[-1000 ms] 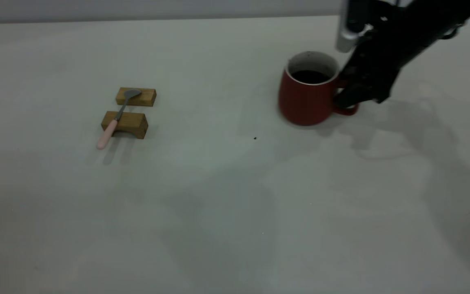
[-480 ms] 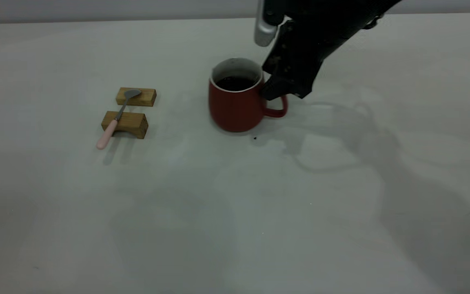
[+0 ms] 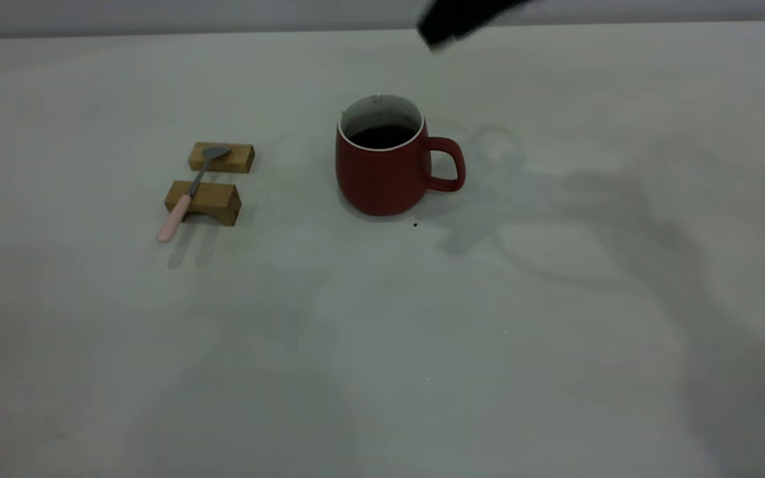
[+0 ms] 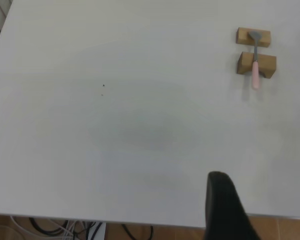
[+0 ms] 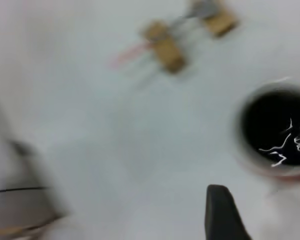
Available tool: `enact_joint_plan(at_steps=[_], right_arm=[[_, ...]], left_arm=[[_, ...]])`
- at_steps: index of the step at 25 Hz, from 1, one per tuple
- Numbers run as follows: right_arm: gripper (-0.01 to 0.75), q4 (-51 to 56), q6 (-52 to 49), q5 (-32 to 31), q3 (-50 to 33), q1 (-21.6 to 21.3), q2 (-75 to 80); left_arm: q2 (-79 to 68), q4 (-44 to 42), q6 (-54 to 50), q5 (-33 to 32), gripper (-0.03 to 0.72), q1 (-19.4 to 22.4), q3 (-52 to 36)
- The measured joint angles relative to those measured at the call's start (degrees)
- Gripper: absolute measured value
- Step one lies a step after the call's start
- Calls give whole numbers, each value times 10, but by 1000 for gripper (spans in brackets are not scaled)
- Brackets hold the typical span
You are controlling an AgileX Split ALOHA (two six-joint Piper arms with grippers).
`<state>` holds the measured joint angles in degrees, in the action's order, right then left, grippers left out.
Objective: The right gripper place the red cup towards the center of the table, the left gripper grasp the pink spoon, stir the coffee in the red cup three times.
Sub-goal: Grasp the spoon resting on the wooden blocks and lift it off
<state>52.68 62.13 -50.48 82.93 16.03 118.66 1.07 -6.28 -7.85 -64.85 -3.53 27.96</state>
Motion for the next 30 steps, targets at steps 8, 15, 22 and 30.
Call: enact_joint_plan(at_steps=[8, 15, 22, 30], right_arm=[[398, -372, -499, -184, -8, 0, -229], [395, -536, -650, -196, -171, -1, -474], [394, -539, -657, -178, -421, -50, -724], [394, -539, -657, -128, -557, -102, -954]], left_arm=[[0, 0, 0, 0, 458, 0, 0], [0, 0, 0, 0, 458, 0, 0], [0, 0, 0, 0, 458, 0, 0], [0, 0, 0, 0, 458, 0, 0]])
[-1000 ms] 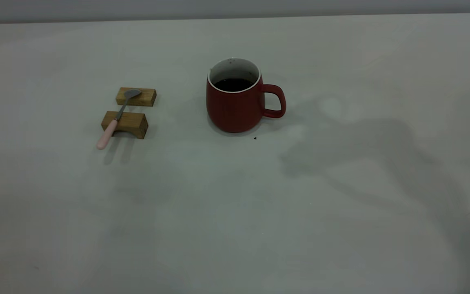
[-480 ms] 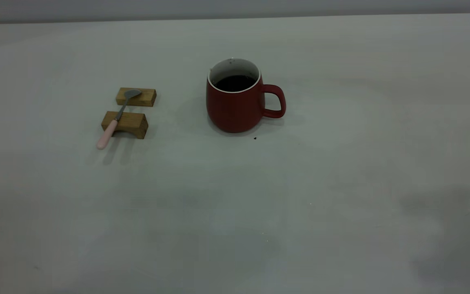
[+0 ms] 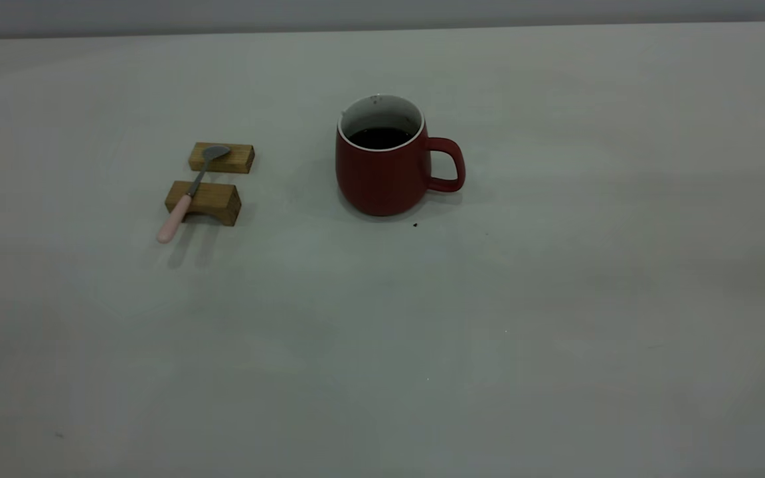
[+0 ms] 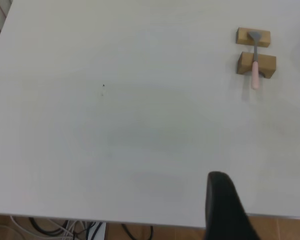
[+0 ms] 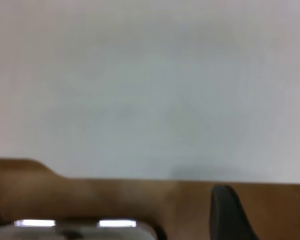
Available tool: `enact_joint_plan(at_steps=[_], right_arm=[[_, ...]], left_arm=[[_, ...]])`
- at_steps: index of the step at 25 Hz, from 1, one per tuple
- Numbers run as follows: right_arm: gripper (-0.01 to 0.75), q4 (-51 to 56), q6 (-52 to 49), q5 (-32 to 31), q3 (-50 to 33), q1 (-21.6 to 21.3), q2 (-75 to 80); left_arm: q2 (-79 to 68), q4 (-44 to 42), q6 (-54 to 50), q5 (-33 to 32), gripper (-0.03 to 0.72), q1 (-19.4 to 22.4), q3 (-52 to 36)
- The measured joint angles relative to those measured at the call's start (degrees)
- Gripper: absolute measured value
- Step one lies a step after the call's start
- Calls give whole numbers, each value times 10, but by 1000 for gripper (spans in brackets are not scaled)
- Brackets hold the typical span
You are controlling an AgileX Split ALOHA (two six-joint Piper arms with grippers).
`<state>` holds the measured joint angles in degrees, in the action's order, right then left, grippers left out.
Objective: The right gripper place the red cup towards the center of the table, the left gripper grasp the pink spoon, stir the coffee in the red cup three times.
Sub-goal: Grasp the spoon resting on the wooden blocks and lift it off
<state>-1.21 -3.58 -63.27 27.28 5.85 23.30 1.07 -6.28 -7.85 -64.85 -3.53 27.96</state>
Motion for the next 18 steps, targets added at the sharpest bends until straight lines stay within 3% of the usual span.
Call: enact_joint_plan(at_steps=[12, 18], right_arm=[[394, 0, 0, -8, -4, -2, -202], [394, 0, 0, -14, -4, -2, -220]], left_arm=[[0, 0, 0, 0, 458, 0, 0], [0, 0, 0, 0, 458, 0, 0]])
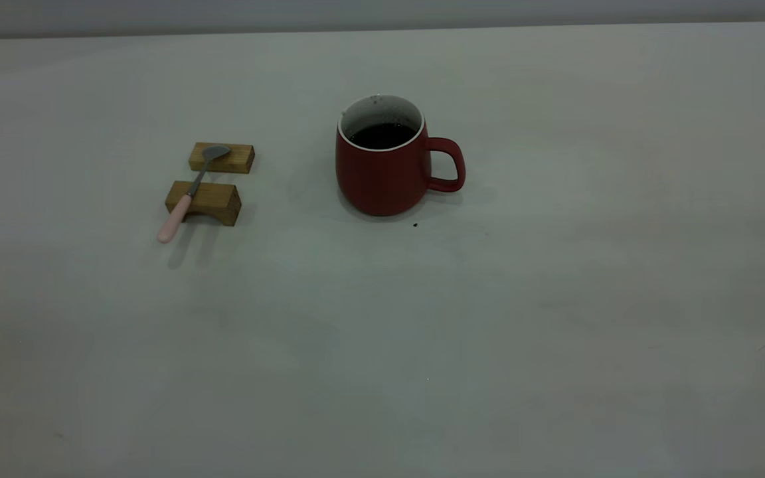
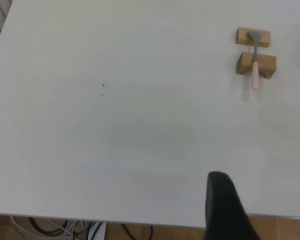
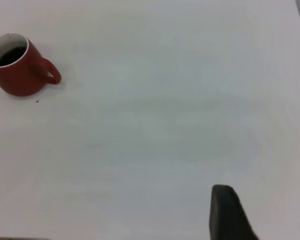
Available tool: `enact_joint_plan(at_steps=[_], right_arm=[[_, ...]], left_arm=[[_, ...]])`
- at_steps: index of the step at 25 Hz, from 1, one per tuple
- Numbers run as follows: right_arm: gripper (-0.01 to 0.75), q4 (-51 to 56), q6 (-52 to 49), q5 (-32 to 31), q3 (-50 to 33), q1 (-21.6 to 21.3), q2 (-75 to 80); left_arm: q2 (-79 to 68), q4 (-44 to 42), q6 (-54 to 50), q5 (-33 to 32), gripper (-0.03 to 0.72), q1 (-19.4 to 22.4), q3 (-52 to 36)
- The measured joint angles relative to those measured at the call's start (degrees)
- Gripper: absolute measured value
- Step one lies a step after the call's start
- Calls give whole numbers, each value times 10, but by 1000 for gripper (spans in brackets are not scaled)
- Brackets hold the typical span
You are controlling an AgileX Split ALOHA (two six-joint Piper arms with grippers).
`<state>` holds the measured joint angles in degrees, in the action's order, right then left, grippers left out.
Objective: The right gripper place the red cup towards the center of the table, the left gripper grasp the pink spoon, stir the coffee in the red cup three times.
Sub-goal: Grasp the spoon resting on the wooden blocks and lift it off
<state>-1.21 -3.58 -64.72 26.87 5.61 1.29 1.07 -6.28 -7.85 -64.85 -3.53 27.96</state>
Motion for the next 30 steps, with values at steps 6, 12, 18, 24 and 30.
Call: enact_joint_plan(at_steps=[6, 12, 18, 24, 30], right_arm=[[394, 0, 0, 0, 0, 0, 0], [394, 0, 0, 0, 0, 0, 0], [394, 0, 0, 0, 0, 0, 0], [394, 0, 0, 0, 0, 0, 0], [394, 0, 0, 0, 0, 0, 0]], left_arm=[[0, 0, 0, 0, 458, 0, 0], [0, 0, 0, 0, 458, 0, 0], [-105, 0, 0, 24, 498, 0, 20], [-330, 3, -2, 54, 551, 0, 73], [-552, 47, -2, 157, 554, 0, 114]])
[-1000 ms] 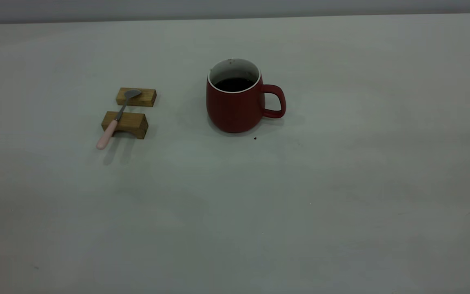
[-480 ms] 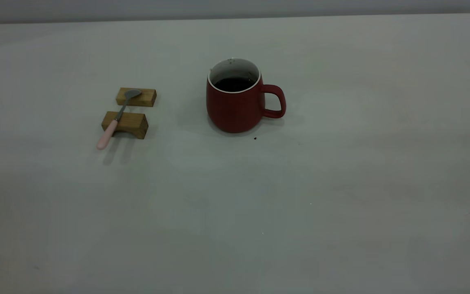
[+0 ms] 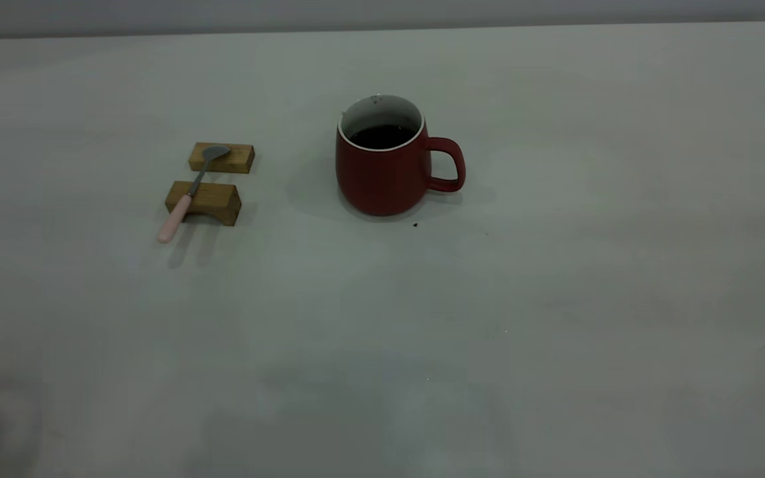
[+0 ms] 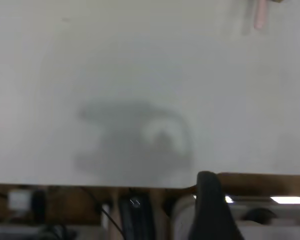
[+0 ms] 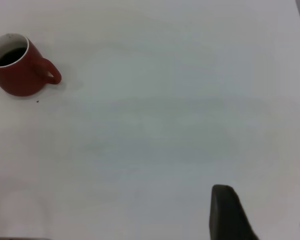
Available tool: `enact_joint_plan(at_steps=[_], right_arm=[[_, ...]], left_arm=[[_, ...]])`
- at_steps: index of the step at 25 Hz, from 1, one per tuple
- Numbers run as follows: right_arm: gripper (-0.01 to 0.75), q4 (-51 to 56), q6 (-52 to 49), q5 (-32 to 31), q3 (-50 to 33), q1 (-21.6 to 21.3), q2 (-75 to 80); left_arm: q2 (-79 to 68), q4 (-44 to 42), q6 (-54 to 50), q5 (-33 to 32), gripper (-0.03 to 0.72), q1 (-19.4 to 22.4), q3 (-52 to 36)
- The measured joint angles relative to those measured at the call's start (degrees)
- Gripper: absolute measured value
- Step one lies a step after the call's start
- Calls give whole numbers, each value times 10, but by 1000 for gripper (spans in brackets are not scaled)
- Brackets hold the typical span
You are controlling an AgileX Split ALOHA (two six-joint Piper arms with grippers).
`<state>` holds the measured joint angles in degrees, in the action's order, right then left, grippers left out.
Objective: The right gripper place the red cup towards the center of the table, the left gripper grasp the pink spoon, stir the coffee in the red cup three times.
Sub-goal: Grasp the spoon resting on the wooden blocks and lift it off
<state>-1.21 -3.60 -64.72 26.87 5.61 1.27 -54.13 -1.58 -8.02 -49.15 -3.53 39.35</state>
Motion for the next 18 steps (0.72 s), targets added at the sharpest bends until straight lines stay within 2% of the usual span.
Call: enact_joint_plan(at_steps=[12, 18], right_arm=[[394, 0, 0, 0, 0, 0, 0], [394, 0, 0, 0, 0, 0, 0]], left_arm=[[-406, 36, 2, 191, 554, -11, 121], [-555, 60, 14, 237, 554, -33, 188]])
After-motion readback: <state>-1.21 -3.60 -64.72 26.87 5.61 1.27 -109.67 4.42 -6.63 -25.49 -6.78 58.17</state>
